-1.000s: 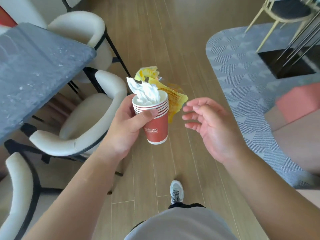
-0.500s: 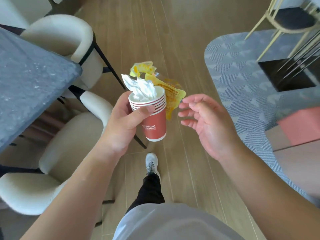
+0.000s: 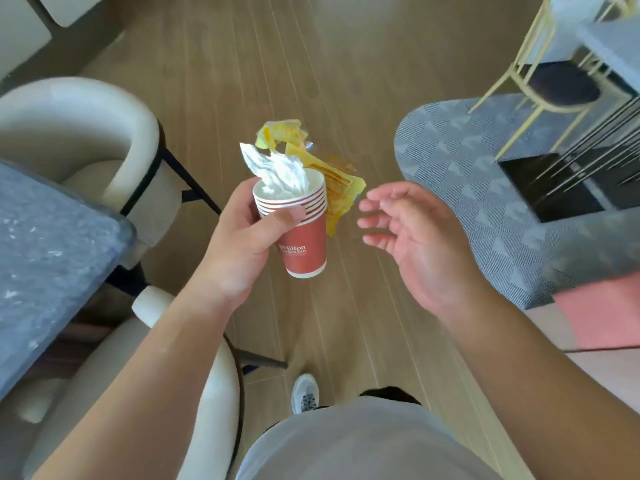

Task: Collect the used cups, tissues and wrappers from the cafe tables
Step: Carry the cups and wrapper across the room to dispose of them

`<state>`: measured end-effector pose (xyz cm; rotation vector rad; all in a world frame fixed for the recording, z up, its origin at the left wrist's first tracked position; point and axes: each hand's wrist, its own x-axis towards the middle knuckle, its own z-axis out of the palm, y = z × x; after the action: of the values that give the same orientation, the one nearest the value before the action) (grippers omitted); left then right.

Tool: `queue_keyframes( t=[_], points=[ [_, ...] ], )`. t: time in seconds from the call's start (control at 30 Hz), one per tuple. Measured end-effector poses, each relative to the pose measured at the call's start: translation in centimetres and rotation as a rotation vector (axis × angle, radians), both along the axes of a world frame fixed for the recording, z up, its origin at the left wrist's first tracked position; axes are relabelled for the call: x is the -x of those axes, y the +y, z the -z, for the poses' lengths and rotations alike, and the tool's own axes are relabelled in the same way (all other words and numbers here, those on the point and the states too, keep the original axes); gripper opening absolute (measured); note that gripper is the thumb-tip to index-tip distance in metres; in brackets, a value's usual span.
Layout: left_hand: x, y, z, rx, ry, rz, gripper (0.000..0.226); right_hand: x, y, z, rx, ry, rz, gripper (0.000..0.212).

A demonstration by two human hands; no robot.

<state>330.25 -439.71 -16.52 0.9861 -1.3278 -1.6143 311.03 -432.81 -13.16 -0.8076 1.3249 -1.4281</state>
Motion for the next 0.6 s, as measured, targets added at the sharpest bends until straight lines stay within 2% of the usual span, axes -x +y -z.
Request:
queue_keyframes(
  t=[0.33,0.6],
  points=[
    [2.5,-13.2,0.3,-0.003,-0.021,-0.033,0.077,3.2,-13.7,1.2,0.009,-0.043,-0.006,0.018],
    [7.9,-26.7,0.1,0.006,-0.1,-0.103,0.075,8.8,-29.4,2.4,0.003,-0.116,-0.067,0.012]
  ],
)
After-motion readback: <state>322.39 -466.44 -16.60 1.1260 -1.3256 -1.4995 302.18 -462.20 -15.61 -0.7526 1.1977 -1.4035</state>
